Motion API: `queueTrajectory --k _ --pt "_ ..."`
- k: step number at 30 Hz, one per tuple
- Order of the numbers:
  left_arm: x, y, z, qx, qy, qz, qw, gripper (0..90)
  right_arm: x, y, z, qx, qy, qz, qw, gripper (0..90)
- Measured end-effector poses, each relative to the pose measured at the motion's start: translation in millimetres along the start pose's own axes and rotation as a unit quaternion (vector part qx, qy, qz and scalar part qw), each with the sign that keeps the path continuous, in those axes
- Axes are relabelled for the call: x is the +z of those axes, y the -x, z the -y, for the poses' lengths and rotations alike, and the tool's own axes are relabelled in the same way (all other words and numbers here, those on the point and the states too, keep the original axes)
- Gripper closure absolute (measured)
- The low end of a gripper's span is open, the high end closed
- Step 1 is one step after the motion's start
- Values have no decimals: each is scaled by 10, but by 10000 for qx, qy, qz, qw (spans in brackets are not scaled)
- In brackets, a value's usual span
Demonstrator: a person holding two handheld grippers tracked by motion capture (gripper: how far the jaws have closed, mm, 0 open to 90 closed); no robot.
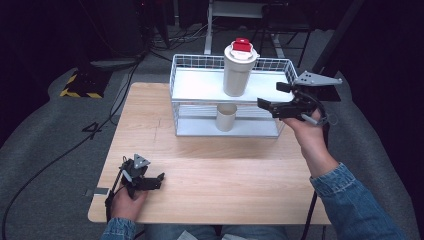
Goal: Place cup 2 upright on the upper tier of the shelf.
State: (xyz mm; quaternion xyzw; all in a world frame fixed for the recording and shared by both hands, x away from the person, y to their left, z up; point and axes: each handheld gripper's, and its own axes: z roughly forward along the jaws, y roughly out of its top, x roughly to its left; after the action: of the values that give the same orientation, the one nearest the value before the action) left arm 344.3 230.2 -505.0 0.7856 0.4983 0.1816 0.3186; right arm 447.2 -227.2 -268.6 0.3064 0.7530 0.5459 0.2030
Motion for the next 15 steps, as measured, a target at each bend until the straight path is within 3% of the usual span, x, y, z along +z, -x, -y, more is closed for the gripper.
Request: queueTrajectory --k 15 --pt "18 -13 -16 25 13 19 10000 90 -416 120 371 65 -294 238 9993 61"
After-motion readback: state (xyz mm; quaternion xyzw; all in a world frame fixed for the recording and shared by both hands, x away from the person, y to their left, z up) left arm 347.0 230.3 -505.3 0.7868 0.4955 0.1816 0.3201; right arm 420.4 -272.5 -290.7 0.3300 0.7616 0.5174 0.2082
